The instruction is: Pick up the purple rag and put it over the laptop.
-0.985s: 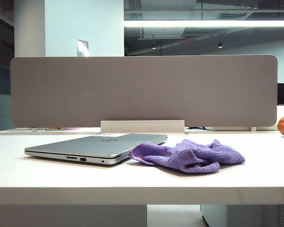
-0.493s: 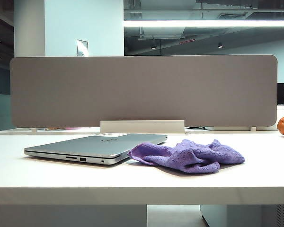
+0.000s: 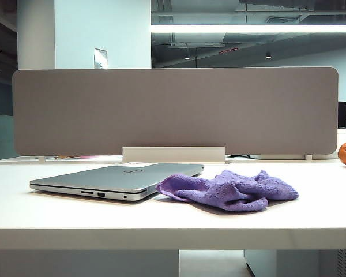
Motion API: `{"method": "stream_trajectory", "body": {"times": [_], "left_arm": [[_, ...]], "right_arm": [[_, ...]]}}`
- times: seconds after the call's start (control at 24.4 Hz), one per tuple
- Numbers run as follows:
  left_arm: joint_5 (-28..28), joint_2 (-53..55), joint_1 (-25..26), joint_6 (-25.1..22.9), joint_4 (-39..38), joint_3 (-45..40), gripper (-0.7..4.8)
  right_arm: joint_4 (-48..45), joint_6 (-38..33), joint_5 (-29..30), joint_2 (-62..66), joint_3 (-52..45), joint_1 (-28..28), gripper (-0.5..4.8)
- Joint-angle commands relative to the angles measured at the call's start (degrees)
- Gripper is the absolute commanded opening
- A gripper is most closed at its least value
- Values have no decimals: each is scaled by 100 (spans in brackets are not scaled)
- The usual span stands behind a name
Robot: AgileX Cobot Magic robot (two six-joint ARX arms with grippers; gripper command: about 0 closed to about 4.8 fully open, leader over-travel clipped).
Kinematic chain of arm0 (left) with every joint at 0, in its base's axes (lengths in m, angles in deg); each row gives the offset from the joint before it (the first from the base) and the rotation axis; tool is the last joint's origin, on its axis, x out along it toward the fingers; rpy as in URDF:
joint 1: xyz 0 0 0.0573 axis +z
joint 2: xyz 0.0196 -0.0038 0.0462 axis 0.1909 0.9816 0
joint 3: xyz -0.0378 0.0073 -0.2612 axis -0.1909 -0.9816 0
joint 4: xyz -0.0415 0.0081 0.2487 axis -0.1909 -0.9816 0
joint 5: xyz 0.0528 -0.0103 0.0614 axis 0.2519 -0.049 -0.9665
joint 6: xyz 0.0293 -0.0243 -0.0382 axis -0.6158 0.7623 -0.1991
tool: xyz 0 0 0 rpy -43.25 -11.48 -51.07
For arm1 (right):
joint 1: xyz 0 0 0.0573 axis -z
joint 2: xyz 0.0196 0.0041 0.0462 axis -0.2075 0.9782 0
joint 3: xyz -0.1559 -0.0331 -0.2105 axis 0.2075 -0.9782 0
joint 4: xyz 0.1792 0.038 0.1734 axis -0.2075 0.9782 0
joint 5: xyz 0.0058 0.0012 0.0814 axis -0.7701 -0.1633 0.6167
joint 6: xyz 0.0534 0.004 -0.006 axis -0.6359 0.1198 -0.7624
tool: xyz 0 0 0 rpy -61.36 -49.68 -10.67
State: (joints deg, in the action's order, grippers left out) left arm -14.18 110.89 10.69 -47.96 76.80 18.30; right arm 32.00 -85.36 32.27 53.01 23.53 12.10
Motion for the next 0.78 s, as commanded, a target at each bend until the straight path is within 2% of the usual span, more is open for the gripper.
{"method": "stream_trajectory", "body": {"times": [0.04, 0.16, 0.33, 0.62, 0.78], "left_arm": [[59, 531, -267, 37, 122, 293, -6], [-444, 1331, -1054, 13, 393, 577, -6], [-883, 1880, -1681, 13, 898, 601, -6], [-1351, 2911, -2522, 15, 1196, 756, -6], [-1379, 3593, -2918, 13, 1226, 1049, -6]], "right_arm": [[-105, -2, 13, -9, -22, -2, 22], [-105, -2, 13, -9, -22, -2, 22], [-105, -2, 11, -9, -22, -2, 22], [-105, -2, 13, -9, -22, -2, 22], [-105, 0, 9, -9, -22, -2, 22]]}}
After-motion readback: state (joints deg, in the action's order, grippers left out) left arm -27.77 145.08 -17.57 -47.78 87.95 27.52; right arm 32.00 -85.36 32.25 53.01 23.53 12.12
